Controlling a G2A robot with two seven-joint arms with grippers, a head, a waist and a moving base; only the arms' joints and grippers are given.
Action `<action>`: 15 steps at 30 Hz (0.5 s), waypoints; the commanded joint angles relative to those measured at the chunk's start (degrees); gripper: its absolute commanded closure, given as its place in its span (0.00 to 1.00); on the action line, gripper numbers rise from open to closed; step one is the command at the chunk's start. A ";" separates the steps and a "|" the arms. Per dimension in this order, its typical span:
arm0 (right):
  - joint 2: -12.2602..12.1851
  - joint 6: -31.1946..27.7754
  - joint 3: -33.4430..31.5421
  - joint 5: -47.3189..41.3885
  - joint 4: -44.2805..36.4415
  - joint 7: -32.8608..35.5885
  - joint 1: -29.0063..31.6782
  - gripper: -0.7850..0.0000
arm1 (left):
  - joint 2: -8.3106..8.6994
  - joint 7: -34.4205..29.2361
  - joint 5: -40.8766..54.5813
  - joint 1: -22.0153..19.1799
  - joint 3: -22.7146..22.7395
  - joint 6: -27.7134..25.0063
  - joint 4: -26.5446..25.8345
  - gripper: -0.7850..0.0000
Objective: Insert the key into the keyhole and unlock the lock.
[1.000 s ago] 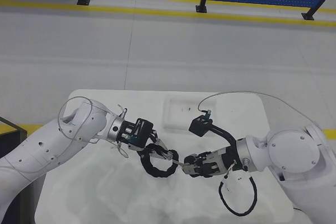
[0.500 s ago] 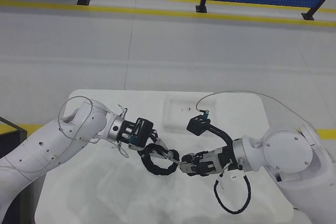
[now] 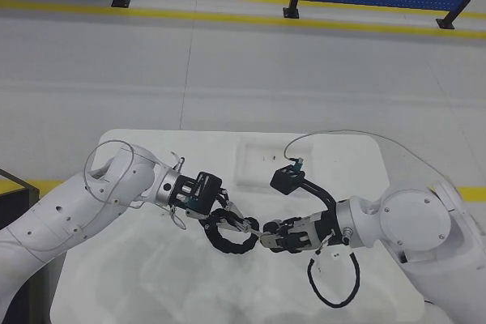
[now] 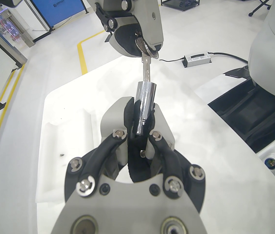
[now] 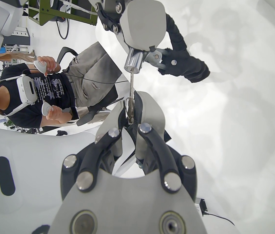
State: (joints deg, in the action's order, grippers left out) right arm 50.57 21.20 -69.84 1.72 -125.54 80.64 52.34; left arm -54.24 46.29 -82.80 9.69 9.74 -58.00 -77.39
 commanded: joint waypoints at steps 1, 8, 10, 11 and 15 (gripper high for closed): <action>-0.08 0.11 0.11 0.08 -0.07 -0.03 -0.05 1.00 | -0.02 0.00 0.00 -0.02 0.00 0.00 -0.03 1.00; -0.21 0.67 0.96 -0.28 0.02 -0.84 -0.93 1.00 | -0.21 0.00 -0.21 -0.25 0.00 0.00 -0.23 1.00; -0.21 1.13 1.69 -0.04 0.01 -0.87 -1.39 1.00 | -0.28 0.00 -0.30 -0.32 0.00 0.00 -0.12 1.00; -0.19 1.39 2.10 0.11 0.04 -0.98 -1.70 1.00 | -0.32 0.00 -0.29 -0.33 0.00 0.00 -0.10 1.00; -0.08 2.71 3.91 0.66 0.48 -1.40 -2.90 1.00 | -0.47 0.00 0.03 -0.36 0.00 0.00 0.21 1.00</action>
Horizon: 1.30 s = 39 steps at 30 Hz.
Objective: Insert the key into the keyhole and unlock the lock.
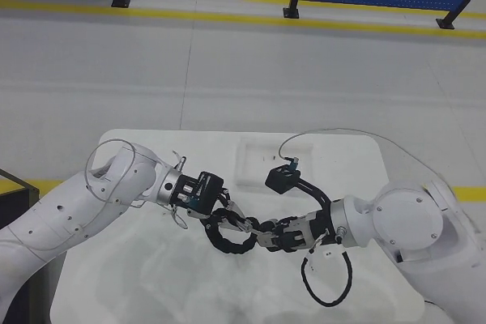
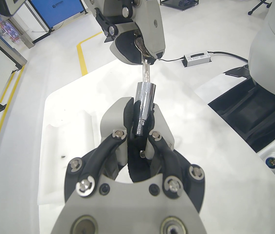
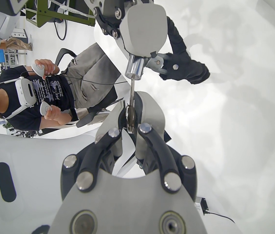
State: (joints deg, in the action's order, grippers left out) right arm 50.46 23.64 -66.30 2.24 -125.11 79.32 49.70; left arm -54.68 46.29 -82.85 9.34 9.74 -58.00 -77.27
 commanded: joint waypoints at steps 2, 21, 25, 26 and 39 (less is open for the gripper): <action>0.11 0.90 1.29 0.25 0.09 -0.43 -0.86 1.00 | -0.08 0.00 0.47 -0.05 0.00 0.00 0.33 1.00; -0.64 7.24 8.65 2.10 1.52 -5.91 -5.31 1.00 | -0.05 0.00 1.56 -0.12 0.00 0.00 0.58 1.00; -0.76 8.14 9.24 1.07 1.92 -6.82 -6.17 0.74 | 0.02 0.00 1.75 0.02 0.00 0.00 0.55 1.00; -0.79 8.33 9.31 0.92 2.06 -7.01 -6.36 0.61 | 0.03 0.00 1.73 0.15 0.00 0.00 0.55 1.00; -1.29 3.90 5.63 -3.95 3.30 -8.37 -6.05 0.00 | -0.06 0.00 6.07 2.54 0.00 0.00 4.51 1.00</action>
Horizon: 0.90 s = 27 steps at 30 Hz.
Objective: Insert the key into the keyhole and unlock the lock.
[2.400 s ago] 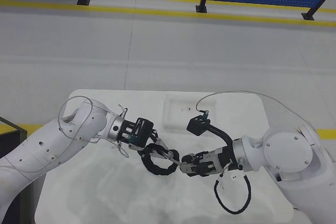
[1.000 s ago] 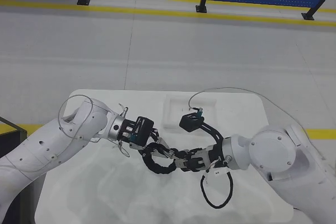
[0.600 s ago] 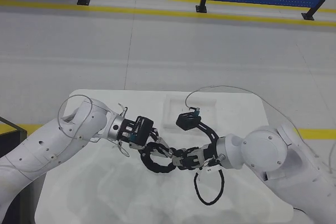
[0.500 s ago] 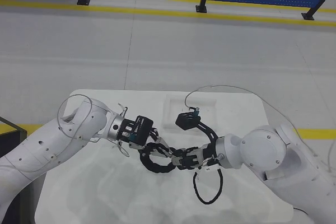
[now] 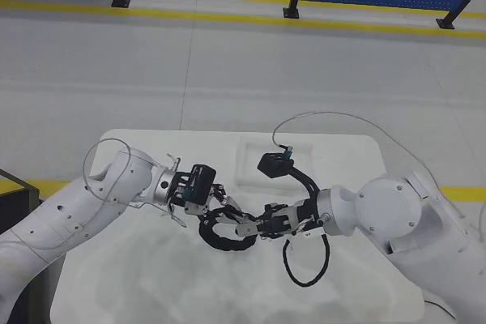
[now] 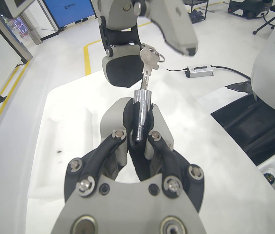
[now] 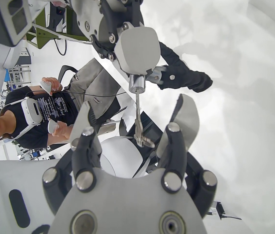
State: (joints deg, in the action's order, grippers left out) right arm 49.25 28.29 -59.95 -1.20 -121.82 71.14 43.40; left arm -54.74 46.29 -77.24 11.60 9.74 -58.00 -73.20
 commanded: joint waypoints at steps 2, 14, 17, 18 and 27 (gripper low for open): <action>-0.44 -4.34 -2.36 -0.30 -0.35 -0.07 0.94 0.00 | 0.00 0.00 1.84 0.88 0.00 0.00 1.44 1.00; -2.74 -29.85 -6.76 13.13 -1.83 1.42 8.10 0.00 | -0.17 -1.50 12.55 4.74 0.00 0.00 5.01 1.00; -3.10 -37.09 -7.18 16.74 -2.04 -1.22 10.79 0.00 | -0.13 -4.23 15.59 5.07 0.00 0.00 4.40 1.00; -3.18 -38.54 -8.02 17.71 -2.10 -3.73 11.78 0.00 | -0.05 -5.49 16.78 5.07 0.00 0.00 4.08 1.00; -3.46 -40.66 -8.84 19.39 -2.92 -4.73 13.74 0.00 | 1.59 -25.85 34.34 3.25 0.00 0.00 0.62 1.00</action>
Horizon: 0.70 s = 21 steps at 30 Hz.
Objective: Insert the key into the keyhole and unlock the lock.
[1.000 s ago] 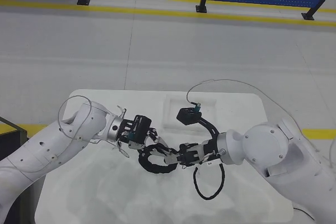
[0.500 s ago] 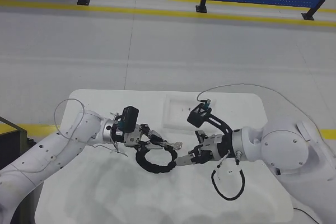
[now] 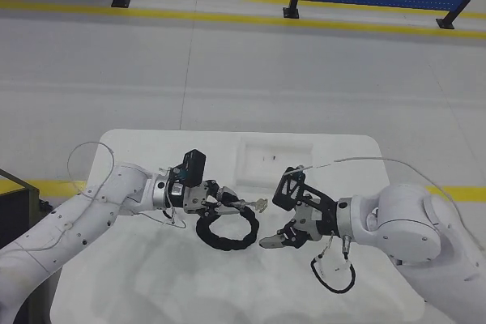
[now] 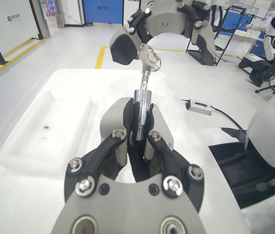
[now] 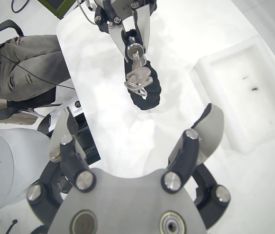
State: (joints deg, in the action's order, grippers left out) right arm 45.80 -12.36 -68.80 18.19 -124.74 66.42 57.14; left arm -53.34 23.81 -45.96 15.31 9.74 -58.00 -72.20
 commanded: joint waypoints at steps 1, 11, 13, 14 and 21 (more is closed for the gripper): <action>0.00 -0.01 0.00 0.00 0.00 -0.01 0.01 0.00 | 0.42 -6.27 5.79 -0.96 0.00 0.00 -0.75 1.00; 0.25 -2.61 2.26 8.89 -1.94 -5.00 0.78 0.00 | 1.01 -36.44 34.28 -3.72 0.00 0.00 -2.02 1.00; 0.29 -4.30 2.94 12.84 -3.14 -6.86 1.25 0.00 | 0.73 -40.56 38.26 -4.03 0.00 0.00 -1.85 1.00; 0.31 -4.45 3.26 14.34 -3.37 -7.53 1.62 0.00 | 0.56 -42.25 39.92 -4.15 0.00 0.00 -1.75 1.00; 0.60 -5.07 5.37 24.12 -6.29 -10.71 2.73 0.00 | -0.94 -50.19 46.70 -4.95 0.24 0.00 -1.02 1.00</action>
State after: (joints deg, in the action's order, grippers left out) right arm 46.36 -17.48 -63.68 41.47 -130.82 55.76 59.77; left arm -54.11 -25.59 0.20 10.39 9.86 -58.00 -73.31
